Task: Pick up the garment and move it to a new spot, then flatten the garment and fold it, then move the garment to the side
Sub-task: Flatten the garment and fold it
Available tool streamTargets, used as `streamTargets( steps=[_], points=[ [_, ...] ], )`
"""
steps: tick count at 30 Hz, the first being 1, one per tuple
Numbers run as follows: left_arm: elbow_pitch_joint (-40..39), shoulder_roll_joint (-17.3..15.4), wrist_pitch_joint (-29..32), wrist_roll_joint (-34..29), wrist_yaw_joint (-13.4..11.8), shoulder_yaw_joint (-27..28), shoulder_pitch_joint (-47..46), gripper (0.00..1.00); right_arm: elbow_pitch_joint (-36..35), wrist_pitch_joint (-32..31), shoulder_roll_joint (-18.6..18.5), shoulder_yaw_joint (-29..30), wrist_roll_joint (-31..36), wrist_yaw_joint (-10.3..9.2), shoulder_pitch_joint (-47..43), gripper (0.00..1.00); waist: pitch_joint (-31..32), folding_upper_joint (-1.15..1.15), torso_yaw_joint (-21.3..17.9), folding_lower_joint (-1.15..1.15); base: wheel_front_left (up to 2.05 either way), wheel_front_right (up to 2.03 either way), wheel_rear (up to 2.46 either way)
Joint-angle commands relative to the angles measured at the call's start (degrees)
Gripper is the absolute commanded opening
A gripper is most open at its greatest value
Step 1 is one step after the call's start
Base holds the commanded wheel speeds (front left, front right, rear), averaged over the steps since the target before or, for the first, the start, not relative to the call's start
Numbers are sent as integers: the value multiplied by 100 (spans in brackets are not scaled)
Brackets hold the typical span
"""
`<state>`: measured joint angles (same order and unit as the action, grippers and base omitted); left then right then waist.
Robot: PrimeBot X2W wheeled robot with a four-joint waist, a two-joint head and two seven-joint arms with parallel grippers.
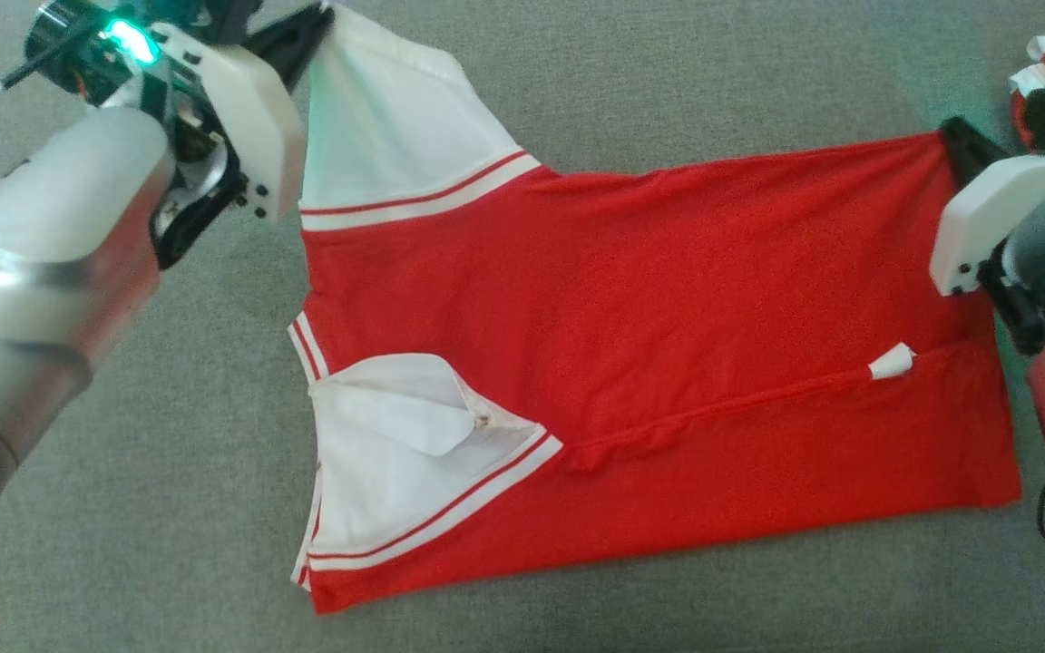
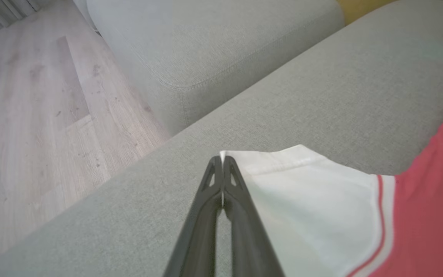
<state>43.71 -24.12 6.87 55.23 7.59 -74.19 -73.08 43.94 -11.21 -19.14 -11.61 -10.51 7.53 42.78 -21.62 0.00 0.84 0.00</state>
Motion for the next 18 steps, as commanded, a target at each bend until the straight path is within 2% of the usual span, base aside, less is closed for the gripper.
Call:
streamTargets(
  steps=[1,9,18],
  points=[
    [25,-143,-193,-69,-10,166,-480,0,-182,145,-92,74,13,-4,55,0,29,0,11,0,0,0,0],
    [449,-21,-1135,-187,-10,151,-737,0,-317,610,34,535,49,-4,247,0,136,0,21,0,0,0,0],
    [589,106,-1493,79,-10,178,-698,0,-478,1018,181,782,-39,-4,209,0,287,0,60,0,0,0,0]
  ],
)
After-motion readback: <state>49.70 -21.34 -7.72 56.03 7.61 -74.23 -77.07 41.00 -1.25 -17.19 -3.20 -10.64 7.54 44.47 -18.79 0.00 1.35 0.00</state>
